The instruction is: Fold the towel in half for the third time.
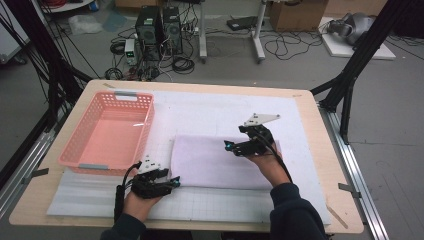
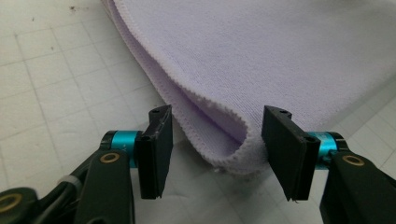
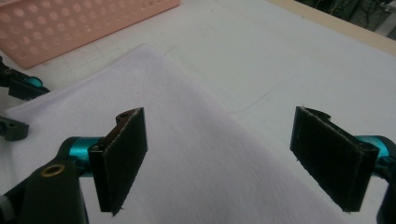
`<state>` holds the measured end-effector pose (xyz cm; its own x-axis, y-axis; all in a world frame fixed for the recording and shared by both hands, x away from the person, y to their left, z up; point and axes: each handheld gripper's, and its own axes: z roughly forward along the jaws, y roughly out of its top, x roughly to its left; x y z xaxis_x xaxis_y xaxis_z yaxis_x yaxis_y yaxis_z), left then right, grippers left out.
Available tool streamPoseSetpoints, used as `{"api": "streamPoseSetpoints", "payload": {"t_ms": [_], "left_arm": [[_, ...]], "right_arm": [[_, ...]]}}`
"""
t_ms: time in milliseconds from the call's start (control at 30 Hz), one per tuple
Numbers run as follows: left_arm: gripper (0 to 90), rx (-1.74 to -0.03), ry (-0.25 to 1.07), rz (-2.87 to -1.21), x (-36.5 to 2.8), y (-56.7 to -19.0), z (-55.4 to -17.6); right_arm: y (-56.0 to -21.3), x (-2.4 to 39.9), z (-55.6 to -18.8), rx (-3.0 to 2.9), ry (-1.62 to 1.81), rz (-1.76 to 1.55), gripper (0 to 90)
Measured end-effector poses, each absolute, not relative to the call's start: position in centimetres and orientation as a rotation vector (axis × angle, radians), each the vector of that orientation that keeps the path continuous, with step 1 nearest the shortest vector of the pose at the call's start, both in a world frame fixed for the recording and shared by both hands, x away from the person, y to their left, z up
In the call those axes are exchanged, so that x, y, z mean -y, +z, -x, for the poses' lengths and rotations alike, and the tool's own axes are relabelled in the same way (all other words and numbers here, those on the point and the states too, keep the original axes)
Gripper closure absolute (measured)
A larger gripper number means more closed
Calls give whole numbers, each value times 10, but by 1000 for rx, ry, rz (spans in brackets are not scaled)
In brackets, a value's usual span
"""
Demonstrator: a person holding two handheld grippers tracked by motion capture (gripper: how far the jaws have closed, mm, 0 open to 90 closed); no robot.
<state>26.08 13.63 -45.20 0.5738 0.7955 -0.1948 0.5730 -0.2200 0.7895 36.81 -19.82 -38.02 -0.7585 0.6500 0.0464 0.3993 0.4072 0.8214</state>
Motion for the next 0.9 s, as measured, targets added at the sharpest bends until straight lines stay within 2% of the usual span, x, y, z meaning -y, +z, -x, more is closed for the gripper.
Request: {"api": "streamPoseSetpoints", "payload": {"t_ms": [167, 300, 367, 433, 500, 900], "left_arm": [[479, -1100, 344, -1926, -134, -453, -259], [534, -1100, 351, -1928, -134, -453, -258], [583, -1095, 327, -1919, -135, -453, -259], [693, -1083, 302, -1918, -135, -453, -259], [742, -1073, 307, -1922, -133, -453, -258], [778, -1106, 318, -1892, -132, -453, -255]], "right_arm": [[-382, 170, -383, -2433, 1263, -911, 182], [-387, 147, -392, -2483, 1228, -864, 184], [-389, 135, -396, -2504, 1220, -845, 187], [-392, 123, -400, -2522, 1215, -829, 213], [-394, 112, -405, -2546, 1195, -815, 222], [-421, 54, -429, -2653, 1114, -764, 279]]}}
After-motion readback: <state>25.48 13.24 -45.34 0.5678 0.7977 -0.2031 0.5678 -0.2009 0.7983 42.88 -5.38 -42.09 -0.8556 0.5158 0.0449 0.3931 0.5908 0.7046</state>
